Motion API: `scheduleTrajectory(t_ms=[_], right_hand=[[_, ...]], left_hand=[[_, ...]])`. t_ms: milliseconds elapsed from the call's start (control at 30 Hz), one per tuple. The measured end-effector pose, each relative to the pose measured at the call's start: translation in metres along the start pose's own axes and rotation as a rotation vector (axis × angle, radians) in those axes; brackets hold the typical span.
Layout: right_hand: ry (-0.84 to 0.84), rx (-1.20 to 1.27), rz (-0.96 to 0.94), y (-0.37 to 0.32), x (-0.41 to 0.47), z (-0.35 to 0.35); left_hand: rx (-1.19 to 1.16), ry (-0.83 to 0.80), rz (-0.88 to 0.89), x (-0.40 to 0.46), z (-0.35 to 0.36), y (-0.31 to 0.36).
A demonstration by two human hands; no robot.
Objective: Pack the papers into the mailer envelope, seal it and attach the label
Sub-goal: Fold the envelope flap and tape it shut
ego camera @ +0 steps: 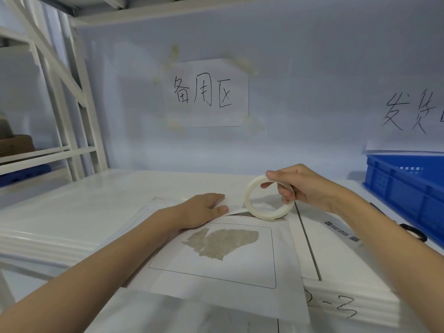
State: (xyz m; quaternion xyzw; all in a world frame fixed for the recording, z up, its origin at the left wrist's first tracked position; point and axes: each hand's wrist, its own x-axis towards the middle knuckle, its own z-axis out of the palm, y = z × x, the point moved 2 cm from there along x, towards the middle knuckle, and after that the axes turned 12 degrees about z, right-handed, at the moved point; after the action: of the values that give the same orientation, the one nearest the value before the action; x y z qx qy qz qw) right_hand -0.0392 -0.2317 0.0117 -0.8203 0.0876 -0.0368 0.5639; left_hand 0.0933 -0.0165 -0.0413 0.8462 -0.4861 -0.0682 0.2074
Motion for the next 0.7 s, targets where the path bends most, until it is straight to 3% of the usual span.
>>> scheduleTrajectory(t_ms=[200,367,700], right_hand=[[0.014,0.059,0.078,0.012,0.008,0.003],[0.031,0.181,0.052,0.003,0.012,0.005],[0.128,-0.194,0.011,-0.001,0.006,-0.026]], left_hand=[[-0.069,-0.069,0.026,0.006,-0.003,0.002],[-0.183,0.023,0.020,0.006,0.003,0.002],[-0.097,-0.018,0.030,0.010,0.005,0.003]])
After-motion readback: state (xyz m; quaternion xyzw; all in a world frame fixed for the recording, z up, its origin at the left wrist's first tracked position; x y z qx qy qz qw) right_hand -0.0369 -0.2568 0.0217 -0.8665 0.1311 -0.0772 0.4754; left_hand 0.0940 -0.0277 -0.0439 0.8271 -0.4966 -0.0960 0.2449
